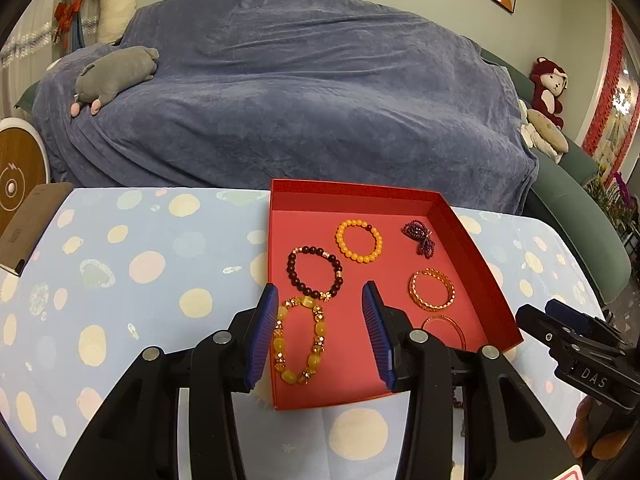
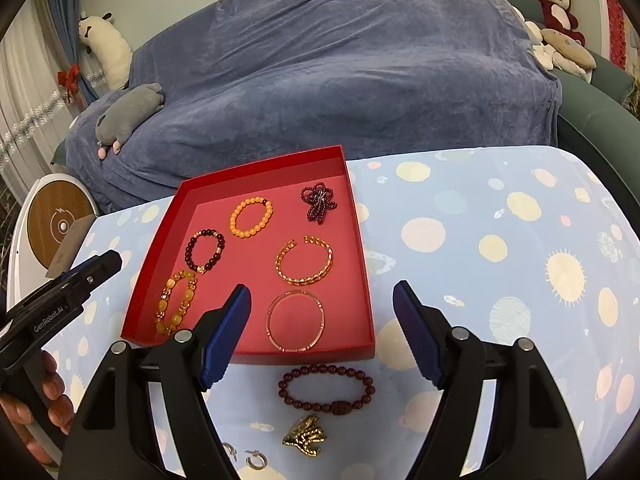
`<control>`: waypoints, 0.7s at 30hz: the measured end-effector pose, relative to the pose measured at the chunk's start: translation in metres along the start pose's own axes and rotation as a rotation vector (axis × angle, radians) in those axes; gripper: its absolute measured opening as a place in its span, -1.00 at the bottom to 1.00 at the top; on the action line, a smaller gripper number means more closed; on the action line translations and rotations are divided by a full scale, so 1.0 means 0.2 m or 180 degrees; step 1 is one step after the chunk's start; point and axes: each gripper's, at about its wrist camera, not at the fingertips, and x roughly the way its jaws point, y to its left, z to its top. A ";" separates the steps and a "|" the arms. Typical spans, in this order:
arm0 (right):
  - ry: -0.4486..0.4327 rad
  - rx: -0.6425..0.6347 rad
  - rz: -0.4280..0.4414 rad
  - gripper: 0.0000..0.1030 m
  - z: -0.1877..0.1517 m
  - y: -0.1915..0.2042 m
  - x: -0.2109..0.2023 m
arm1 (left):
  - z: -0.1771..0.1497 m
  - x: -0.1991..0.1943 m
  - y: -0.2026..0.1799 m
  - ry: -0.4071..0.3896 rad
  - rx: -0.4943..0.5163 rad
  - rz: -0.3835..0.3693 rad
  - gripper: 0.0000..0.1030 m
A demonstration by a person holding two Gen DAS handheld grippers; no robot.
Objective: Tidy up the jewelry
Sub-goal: 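Withdraw both tools from the box toward the red bead bracelet and dragon pendant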
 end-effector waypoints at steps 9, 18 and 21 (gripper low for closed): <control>0.0009 -0.0020 -0.0024 0.35 -0.13 -0.06 -0.12 | -0.10 -0.07 -0.04 0.0011 0.0080 0.0031 -0.20; 0.0040 -0.0159 -0.0064 0.35 -0.24 -0.07 -0.17 | -0.23 -0.14 -0.10 0.0046 0.0180 0.0010 -0.20; 0.0055 -0.0162 -0.0073 0.35 -0.27 -0.08 -0.18 | -0.26 -0.15 -0.11 0.0085 0.0136 -0.0033 -0.20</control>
